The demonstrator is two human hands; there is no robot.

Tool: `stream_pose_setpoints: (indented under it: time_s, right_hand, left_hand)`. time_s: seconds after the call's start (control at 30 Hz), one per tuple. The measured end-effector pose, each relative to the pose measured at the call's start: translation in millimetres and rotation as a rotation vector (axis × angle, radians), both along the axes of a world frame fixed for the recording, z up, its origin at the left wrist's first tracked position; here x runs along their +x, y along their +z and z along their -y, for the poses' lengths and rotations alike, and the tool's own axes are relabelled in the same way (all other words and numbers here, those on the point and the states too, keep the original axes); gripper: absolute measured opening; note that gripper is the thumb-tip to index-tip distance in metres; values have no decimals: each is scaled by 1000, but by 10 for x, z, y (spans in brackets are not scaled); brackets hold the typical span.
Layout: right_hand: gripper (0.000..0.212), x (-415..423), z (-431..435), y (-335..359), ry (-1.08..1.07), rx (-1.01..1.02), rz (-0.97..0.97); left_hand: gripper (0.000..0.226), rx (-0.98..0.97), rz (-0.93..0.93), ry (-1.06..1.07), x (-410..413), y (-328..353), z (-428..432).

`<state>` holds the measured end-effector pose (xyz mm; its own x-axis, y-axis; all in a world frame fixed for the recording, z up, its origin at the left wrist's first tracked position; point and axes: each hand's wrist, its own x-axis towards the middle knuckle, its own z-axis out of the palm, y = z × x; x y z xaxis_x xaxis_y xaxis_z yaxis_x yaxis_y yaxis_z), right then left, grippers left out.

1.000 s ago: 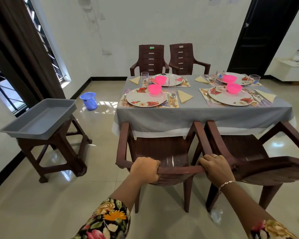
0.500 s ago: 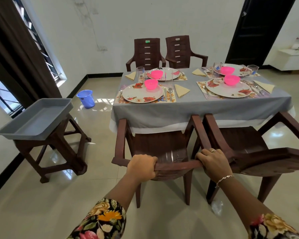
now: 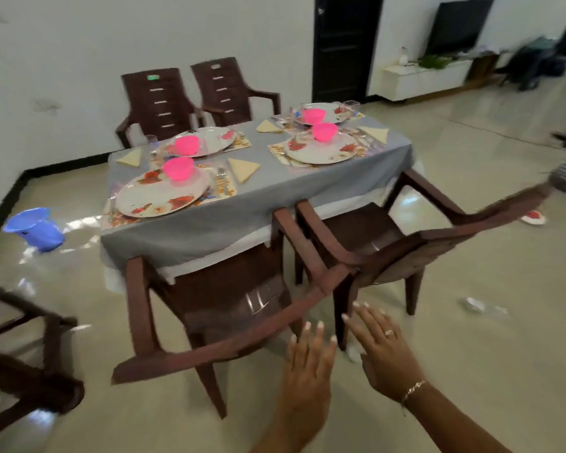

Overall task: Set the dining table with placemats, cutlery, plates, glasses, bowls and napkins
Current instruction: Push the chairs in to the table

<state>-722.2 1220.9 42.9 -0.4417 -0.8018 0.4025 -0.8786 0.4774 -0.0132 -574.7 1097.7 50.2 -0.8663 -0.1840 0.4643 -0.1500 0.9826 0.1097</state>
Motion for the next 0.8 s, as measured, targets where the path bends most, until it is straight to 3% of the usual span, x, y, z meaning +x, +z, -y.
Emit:
stream_pose_setpoints:
  time_s: [0.1, 0.27, 0.4, 0.5, 0.67, 0.8]
  right_hand:
    - [84, 8, -599, -288, -62, 118, 61]
    - [103, -200, -1718, -614, -264, 249, 286]
    - [110, -668, -2479, -679, -409, 264, 379]
    - [106, -1182, -3076, -584, -444, 284, 402]
    - [94, -1946, -3937, -219, -498, 307, 375]
    - [87, -2569, -4317, -23, -509, 261, 308]
  left_hand:
    - [61, -8, 161, -81, -230, -345, -233]
    - [87, 46, 360, -172, -815, -634, -700]
    - [42, -42, 403, -186, -1491, -694, -1243]
    - [42, 8, 552, -190, -2094, -698, -1823]
    - [67, -14, 551, -250, -3048, -479, -2716]
    - [103, 75, 475, -307, -3703, -337, -3261]
